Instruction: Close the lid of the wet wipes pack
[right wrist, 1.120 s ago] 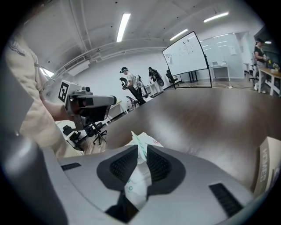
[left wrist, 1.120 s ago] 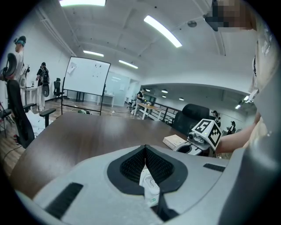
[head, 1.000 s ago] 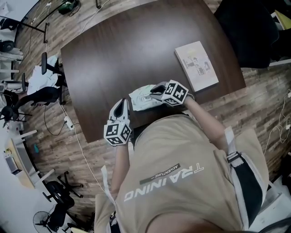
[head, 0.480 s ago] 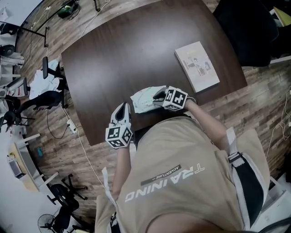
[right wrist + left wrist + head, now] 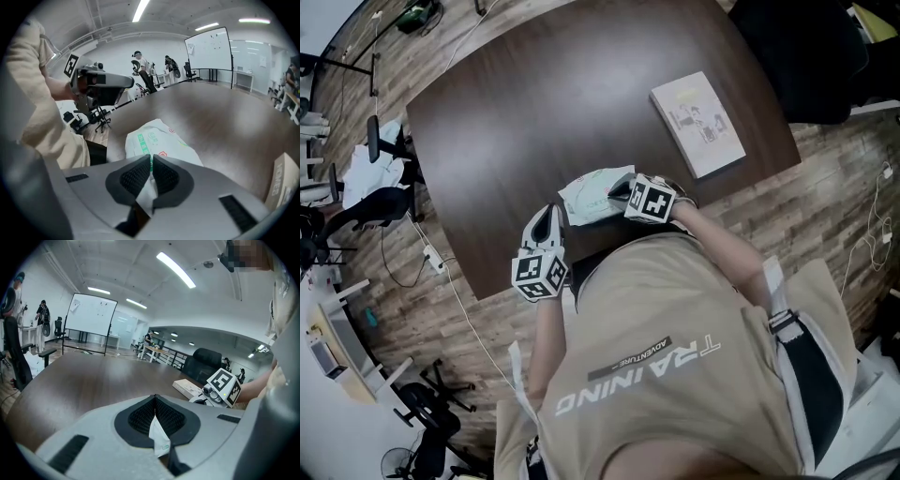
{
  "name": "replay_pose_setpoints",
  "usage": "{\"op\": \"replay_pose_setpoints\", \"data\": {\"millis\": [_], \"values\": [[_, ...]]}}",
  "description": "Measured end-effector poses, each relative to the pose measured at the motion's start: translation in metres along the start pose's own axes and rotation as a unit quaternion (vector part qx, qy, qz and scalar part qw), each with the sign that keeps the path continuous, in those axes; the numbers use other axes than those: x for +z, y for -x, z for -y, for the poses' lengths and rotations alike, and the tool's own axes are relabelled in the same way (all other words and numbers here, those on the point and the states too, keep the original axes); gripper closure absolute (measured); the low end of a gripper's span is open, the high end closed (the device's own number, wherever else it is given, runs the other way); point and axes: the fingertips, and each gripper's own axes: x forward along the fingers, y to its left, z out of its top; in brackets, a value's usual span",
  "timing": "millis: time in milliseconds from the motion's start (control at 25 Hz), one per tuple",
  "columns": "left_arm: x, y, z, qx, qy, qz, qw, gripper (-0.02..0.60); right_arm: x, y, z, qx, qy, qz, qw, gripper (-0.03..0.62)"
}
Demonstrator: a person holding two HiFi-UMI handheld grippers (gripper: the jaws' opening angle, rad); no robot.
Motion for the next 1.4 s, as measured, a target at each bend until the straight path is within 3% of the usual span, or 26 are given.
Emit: {"op": "replay_pose_setpoints", "data": {"millis": [120, 320, 760, 1080, 1400], "values": [[-0.001, -0.001, -0.001, -0.007, 0.011, 0.005, 0.9999, 0.577, 0.001, 0.001, -0.003, -0.022, 0.033, -0.019, 0.999, 0.574], [0.008, 0.008, -0.002, -0.017, 0.014, 0.011, 0.9997, 0.577, 0.006, 0.006, -0.005, -0.063, 0.039, -0.040, 0.996, 0.579], [0.019, 0.028, -0.031, -0.018, 0.025, 0.014, 0.9994, 0.577, 0.040, 0.006, -0.005, -0.078, -0.005, -0.023, 0.997, 0.579], [0.008, 0.028, -0.043, -0.028, 0.030, 0.011, 0.9991, 0.577, 0.029, -0.010, -0.012, -0.075, -0.022, -0.049, 0.996, 0.579], [0.000, 0.037, -0.052, -0.022, 0.047, 0.014, 0.9985, 0.577, 0.016, -0.017, -0.011, -0.103, -0.031, -0.069, 0.992, 0.578]]}}
